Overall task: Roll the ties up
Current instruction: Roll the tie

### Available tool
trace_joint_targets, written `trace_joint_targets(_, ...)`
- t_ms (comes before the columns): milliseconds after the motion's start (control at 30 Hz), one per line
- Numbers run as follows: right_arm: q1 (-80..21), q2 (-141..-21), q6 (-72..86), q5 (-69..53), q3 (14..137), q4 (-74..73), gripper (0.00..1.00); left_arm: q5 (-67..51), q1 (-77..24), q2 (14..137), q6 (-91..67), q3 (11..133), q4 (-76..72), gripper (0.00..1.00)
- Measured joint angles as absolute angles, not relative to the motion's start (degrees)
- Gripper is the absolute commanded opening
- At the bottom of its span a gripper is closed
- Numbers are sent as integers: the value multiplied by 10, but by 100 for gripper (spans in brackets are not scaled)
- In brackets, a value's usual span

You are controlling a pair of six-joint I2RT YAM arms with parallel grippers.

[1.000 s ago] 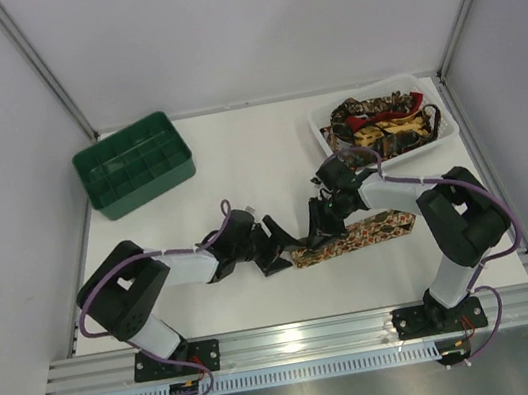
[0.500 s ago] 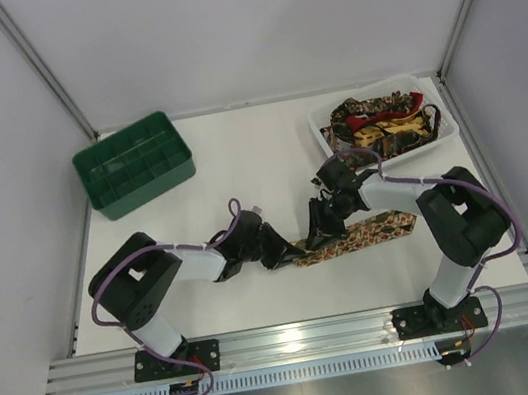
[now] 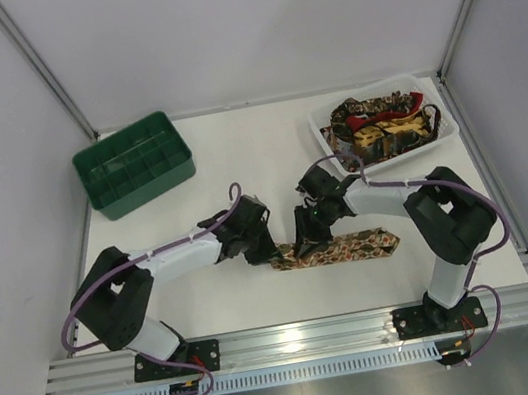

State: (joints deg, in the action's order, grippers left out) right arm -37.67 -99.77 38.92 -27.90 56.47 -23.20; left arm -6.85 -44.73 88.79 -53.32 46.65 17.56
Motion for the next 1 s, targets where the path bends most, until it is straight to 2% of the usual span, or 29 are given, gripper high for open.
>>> trace_joint_targets(167,-390,-1013,406,-281,580,-220,20,-35,-449,881,-505,495,261,0)
trace_joint_targets(300,-390,-1027,417,-284,594,-213,12,-20,-456,882,-494,518,306,0)
trace_joint_targets(567,-390,-1061,436,-301,606,-188,8,-15,-467,900,-488,565,354,0)
trace_joint_targets(767,-390,-1065,444,-305,606,-183,7,-36,-471,916,-476,590,365,15)
trace_joint_targets(833,-390,-1065,444,-305,606,-184,7,-53,-472,919,-472,594,357,24)
trace_joint_targets(1000,-390,-1065,442,-305,606,-192,7,-88,-472,930,-464,595,338,35)
